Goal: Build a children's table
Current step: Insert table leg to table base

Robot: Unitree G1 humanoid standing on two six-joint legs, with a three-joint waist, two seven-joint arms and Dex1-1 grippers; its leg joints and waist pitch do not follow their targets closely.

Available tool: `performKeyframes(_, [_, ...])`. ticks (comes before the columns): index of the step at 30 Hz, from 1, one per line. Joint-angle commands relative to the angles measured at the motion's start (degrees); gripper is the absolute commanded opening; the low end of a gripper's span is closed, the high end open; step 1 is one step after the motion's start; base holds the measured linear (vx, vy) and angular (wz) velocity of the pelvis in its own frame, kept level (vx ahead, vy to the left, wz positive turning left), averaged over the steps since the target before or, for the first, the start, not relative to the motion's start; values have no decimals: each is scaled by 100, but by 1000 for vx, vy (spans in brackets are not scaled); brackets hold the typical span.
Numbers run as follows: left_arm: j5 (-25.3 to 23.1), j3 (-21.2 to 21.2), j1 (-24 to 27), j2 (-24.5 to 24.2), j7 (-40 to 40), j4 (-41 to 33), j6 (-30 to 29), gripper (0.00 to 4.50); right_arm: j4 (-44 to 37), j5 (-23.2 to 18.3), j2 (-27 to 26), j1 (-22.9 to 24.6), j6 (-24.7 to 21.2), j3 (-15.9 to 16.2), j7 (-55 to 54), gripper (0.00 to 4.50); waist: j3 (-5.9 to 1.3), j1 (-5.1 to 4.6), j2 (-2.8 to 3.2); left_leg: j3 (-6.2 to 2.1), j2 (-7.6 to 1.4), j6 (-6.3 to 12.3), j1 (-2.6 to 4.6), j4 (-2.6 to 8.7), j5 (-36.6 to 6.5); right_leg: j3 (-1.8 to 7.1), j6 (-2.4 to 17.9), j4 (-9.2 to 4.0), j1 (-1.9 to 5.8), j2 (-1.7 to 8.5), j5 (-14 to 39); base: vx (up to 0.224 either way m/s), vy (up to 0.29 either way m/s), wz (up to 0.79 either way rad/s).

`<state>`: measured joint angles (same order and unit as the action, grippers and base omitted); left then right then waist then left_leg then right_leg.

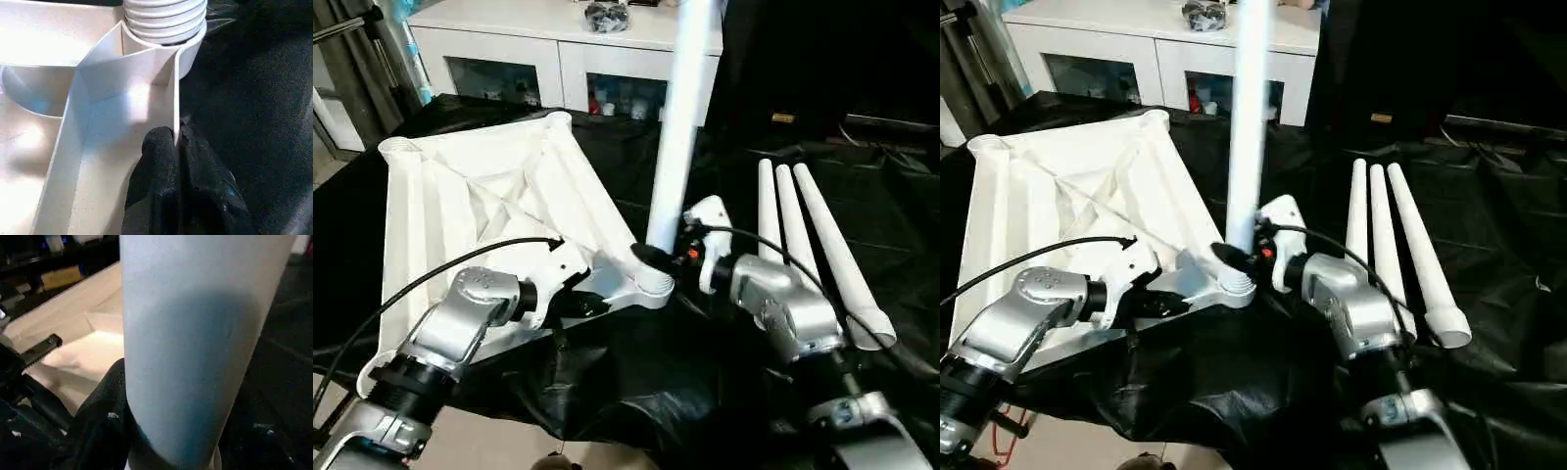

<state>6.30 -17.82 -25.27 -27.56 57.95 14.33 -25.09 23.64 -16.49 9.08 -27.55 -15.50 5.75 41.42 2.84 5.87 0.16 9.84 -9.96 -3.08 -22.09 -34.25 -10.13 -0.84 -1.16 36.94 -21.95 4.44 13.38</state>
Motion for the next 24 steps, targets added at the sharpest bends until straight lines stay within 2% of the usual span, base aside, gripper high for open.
performKeyframes(1, [-23, -20, -90, 58, 2, 53, -2, 0, 69, -81, -15, 59, 203, -94, 6, 189, -330, -28, 83, -93, -260, -295, 142, 504, -1636, 171, 1265, -489, 128, 313, 600, 0, 0, 0])
performKeyframes(4, [-26, -7, -119, 59, 1, 67, -7, 0, 84, -138, -64, 261, 542, -184, 80, 189, -332, -15, 99, -90, -267, -246, 143, 503, -1613, 169, 1300, -494, 129, 314, 510, 0, 0, 0])
performKeyframes(9, [-47, 20, -174, 21, 20, 125, 14, 0, 259, 39, -89, 583, 1261, -208, 185, 189, -324, -2, 133, -92, -268, -219, 140, 512, -1664, 164, 1328, -501, 125, 312, 526, 0, 0, 0])
performKeyframes(11, [-56, 21, -193, 21, 19, 155, 29, 0, 310, 58, -87, 623, 1373, -212, 204, 189, -321, 3, 153, -94, -264, -220, 144, 513, -1697, 166, 1344, -503, 128, 310, 542, 0, 0, 0])
performKeyframes(15, [-72, 11, -238, 33, 34, 222, 48, 0, 447, 200, -42, 703, 1678, -144, 195, 189, -313, 4, 147, -92, -264, -215, 141, 517, -1763, 171, 1337, -519, 129, 316, 637, 0, 0, 0])
performKeyframes(18, [-85, -13, -240, 40, 53, 244, 65, 0, 517, 289, -11, 688, 1744, -87, 176, 189, -300, 4, 175, -99, -270, -231, 152, 530, -1885, 175, 1320, -535, 115, 318, 838, 0, 0, 0])
performKeyframes(24, [-105, -43, -273, 44, 115, 300, 97, 0, 770, 375, -19, 475, 1718, -6, 220, 189, -296, -15, 174, -107, -273, -243, 147, 544, -1987, 178, 1301, -550, 108, 319, 971, 0, 0, 0])
